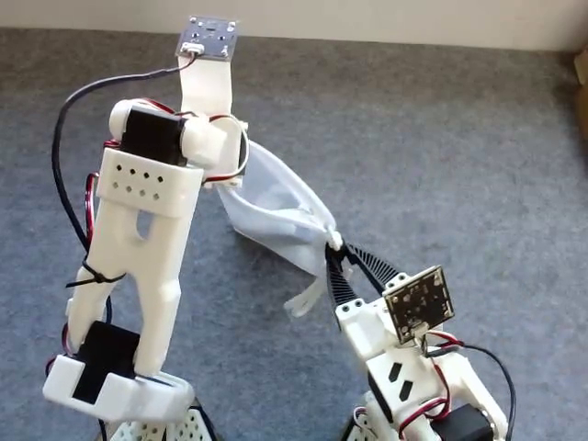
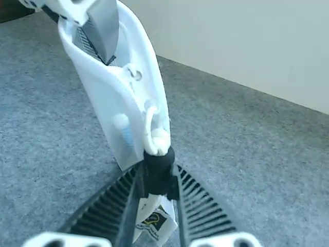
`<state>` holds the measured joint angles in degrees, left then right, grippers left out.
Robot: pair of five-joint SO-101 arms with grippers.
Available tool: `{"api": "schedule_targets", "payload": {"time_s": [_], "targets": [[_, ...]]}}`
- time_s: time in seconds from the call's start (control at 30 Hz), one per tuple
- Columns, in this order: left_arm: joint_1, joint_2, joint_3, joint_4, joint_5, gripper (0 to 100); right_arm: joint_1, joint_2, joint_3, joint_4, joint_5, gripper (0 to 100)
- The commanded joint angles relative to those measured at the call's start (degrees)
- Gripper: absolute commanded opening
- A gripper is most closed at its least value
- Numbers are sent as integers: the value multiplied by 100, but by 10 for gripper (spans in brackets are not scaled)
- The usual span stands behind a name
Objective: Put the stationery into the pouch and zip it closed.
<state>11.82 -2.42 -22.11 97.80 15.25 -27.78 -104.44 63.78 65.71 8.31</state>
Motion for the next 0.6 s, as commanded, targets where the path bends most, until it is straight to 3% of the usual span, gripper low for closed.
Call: {"api": "schedule_targets", "payload": {"time_s": [0.0, 0.17, 0.4, 0.57], "targets": [[-66, 4, 40, -105, 18, 59, 40, -84, -57, -31, 123, 5], [-66, 4, 40, -105, 18, 59, 31, -92, -66, 13, 888, 5], [-66, 4, 40, -105, 18, 59, 31, -92, -4, -31, 870, 18], [-66, 13, 40, -105, 18, 59, 57, -92, 110, -22, 598, 135]]}}
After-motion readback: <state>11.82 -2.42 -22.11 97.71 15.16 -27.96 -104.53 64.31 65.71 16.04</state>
